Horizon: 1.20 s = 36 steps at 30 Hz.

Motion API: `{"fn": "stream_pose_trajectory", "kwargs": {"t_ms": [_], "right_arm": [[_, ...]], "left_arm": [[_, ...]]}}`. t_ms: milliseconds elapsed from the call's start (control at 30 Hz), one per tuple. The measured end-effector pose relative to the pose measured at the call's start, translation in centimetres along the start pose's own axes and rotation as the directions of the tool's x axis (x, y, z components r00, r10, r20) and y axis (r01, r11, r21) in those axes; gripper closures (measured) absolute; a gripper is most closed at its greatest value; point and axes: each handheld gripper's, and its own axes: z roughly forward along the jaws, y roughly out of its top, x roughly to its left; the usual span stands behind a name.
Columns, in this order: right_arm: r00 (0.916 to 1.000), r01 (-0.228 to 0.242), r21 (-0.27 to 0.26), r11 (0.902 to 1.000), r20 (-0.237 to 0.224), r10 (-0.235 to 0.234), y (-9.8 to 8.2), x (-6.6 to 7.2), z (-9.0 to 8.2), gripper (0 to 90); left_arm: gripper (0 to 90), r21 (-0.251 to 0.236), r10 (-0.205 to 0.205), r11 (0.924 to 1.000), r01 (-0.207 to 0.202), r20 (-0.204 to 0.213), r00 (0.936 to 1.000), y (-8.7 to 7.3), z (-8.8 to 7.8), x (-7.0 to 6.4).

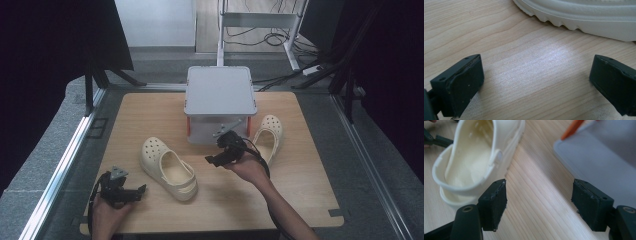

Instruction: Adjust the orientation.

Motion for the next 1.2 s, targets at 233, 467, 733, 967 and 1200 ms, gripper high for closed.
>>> {"fn": "stream_pose_trajectory", "kwargs": {"t_ms": [233, 467, 733, 967, 1200], "right_arm": [[0.9991, 0.005, 0.005, 1.0, -0.042, -0.004, 2.6, 1.5, 2.8, 30.5], [0.9969, 0.056, 0.031, 0.998, -0.057, -0.054, 4.6, 3.0, 5.6, 35.1], [0.9944, 0.083, 0.054, 0.995, -0.07, -0.079, 6.2, 4.4, 8.6, 44.4], [0.9953, 0.081, 0.096, 0.9921, -0.06, -0.075, 6.7, 4.6, 10.8, 60.9], [0.9977, 0.066, 0.124, 0.9901, -0.025, -0.063, 6.9, 5.1, 11.0, 79.3]], "left_arm": [[0.0, 0.002, 0.005, 1.0, -0.005, 0.003, 1.0, 0.0, 0.0, 0.0], [0.0, 0.001, 0.011, 0.9999, -0.011, 0.009, 0.9999, 0.0, 0.0, 0.1], [0.0, 0.001, 0.01, 0.9999, -0.01, 0.01, 0.9999, 0.0, 0.0, 0.1], [0.0, 0.001, 0.007, 1.0, -0.007, 0.01, 0.9999, 0.0, 0.0, 0.1], [0.0, 0.001, 0.007, 1.0, -0.007, 0.01, 0.9999, 0.0, 0.0, 0.1]]}}
